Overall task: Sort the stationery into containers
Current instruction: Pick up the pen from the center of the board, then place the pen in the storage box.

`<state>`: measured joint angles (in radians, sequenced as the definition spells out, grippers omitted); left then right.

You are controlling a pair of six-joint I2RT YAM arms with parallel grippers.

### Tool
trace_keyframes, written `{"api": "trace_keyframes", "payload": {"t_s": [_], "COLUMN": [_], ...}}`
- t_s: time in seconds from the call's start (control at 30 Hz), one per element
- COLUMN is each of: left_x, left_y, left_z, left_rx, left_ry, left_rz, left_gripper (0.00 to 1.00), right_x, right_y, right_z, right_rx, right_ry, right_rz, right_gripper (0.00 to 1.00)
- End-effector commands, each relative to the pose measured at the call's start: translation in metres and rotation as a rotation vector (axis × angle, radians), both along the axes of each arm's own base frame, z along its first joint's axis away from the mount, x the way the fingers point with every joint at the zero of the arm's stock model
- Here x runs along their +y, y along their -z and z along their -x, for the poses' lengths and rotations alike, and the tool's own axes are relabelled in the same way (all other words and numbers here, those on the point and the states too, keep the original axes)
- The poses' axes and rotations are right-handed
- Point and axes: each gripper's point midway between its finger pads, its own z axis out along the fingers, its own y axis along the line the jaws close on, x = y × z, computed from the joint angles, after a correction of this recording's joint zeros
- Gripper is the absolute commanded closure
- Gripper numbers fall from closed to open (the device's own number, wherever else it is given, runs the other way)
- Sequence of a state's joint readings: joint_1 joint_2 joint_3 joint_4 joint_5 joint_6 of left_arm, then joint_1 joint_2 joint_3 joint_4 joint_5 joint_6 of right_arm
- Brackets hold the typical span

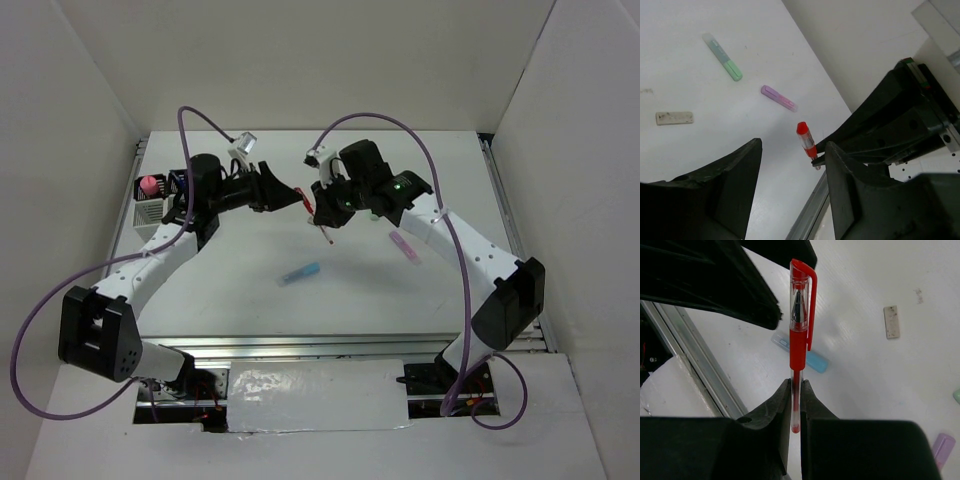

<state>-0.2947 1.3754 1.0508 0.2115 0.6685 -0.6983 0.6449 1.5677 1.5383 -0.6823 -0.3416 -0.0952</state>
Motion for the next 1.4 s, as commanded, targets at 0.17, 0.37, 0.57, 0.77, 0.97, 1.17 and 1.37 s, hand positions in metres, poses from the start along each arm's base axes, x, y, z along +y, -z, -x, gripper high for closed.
{"api": "trace_keyframes", "payload": {"t_s": [0.17,0.37,0.57,0.77,0.97,1.17,1.37], "left_x": [-0.013,-0.009,0.026,0.142,0.248,0.294,0.312], "left_y": [-0.025,-0.032,-0.021,-0.020,-0.031,-0.034,-0.013], "left_z": [-0.002,0.000,-0.023,-0.089,-0.127,-0.161,-0.189], "left_rx": [-0.041,-0.021,-0.046,-0.205,-0.357,-0.386,-0.365], "left_ry": [0.042,0.048,-0.098,-0.538,-0.889,-0.986,-0.991], "left_rz": [0.071,0.130,0.025,-0.297,-0.690,-0.753,-0.811], "left_gripper": [0.53,0.85,1.00,1.00,1.00,1.00,1.00], "right_x": [0.025,0.032,0.018,-0.022,-0.055,-0.073,-0.094], "right_y": [-0.035,-0.034,-0.030,-0.010,0.016,0.025,0.030], "right_z": [-0.002,-0.002,-0.010,-0.023,-0.036,-0.044,-0.050], "right_rx": [-0.100,-0.095,-0.036,0.043,0.135,0.139,0.143], "right_ry": [-0.039,-0.042,0.045,0.129,0.243,0.296,0.351], "right_rz": [-0.059,-0.058,-0.074,-0.071,-0.083,-0.081,-0.065], "right_gripper": [1.00,0.98,0.32,0.30,0.32,0.32,0.32]}}
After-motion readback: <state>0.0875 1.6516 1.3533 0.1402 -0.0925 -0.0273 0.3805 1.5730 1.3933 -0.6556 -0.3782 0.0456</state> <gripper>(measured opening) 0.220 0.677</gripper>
